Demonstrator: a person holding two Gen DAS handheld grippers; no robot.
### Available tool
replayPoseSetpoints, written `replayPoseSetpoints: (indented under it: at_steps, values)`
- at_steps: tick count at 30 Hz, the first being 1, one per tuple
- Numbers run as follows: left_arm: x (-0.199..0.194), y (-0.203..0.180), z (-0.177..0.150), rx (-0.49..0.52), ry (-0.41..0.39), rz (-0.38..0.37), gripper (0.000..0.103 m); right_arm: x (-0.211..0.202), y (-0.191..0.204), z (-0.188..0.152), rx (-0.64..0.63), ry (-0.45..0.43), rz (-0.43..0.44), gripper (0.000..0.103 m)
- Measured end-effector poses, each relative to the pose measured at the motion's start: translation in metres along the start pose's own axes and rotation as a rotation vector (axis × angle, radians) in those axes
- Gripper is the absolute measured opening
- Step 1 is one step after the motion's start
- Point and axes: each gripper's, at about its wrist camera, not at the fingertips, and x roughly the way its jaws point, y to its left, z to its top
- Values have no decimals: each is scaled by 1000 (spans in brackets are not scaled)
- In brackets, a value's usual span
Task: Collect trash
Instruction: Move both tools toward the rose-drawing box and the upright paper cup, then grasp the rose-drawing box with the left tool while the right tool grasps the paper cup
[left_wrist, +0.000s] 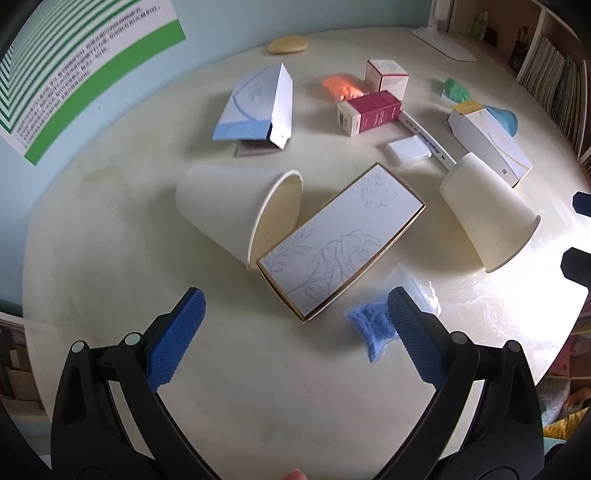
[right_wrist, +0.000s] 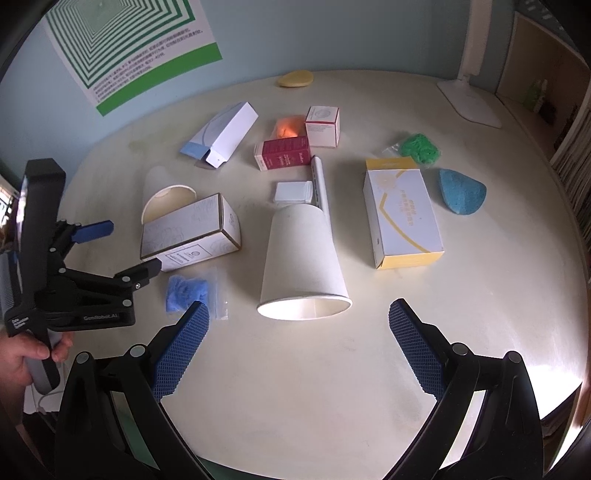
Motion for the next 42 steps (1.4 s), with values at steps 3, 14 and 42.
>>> replayPoseSetpoints:
  at_steps: [3,14,42]
  values:
    - [9,5,2,-11,11,-22,96,3,-1,1,5,9,-1,97]
    - [39,2,20,91,45,-74,96,11,-8,1,44,34,-14,97]
    - [49,-7,26,133,55,-219,47,68,4,7,-39,95,-97,73]
